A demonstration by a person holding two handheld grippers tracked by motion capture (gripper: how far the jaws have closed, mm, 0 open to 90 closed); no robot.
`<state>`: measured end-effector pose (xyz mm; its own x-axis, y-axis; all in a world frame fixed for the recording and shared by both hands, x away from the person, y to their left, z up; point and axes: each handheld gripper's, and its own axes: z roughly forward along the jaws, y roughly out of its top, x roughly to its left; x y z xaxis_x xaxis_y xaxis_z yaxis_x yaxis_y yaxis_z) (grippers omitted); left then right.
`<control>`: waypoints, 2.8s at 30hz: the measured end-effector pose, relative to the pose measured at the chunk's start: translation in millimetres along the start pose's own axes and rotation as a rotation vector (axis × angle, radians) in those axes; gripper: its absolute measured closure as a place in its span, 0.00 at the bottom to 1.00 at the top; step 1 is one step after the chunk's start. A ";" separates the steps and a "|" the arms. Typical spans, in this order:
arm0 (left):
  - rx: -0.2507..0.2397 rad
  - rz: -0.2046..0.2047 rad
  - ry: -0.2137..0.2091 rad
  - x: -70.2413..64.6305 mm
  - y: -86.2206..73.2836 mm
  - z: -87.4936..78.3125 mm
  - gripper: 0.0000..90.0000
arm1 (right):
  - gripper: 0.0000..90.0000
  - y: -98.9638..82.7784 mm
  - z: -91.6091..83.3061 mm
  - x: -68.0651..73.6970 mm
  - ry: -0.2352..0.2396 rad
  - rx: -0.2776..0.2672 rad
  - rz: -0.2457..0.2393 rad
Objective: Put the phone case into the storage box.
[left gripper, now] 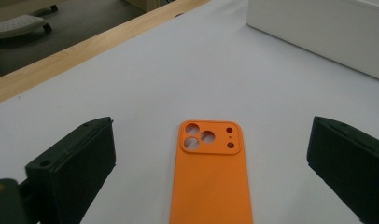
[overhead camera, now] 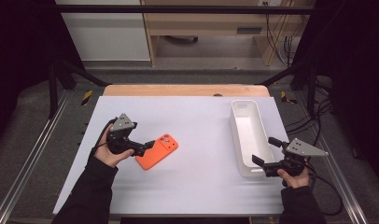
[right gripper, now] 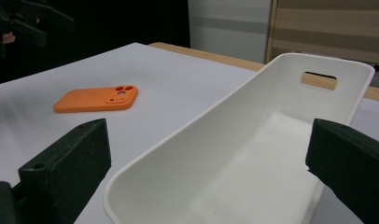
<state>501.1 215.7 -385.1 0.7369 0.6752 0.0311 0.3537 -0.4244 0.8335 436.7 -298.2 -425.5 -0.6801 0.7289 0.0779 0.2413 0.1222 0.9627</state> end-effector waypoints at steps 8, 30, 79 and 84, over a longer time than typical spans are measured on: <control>0.030 -0.005 -0.004 3.0 0.0 15.9 0.01 | 0.01 0.1 0.0 -0.2 -0.001 0.000 -0.001; 0.138 0.018 -0.007 1.8 -10.4 50.6 0.01 | 0.01 -0.1 1.1 0.3 0.002 0.005 -0.007; 0.340 -0.030 -0.033 -2.5 -40.5 85.5 0.01 | 0.01 0.3 -0.5 -0.1 0.002 -0.002 -0.002; 0.356 -0.028 -0.032 -2.9 -41.6 86.9 0.02 | 0.01 0.3 -0.5 -0.1 0.003 -0.002 -0.002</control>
<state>534.3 179.0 -467.8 0.7399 0.6726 -0.0112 0.5486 -0.5936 0.5888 436.5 -298.6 -425.1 -0.6826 0.7268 0.0764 0.2386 0.1228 0.9633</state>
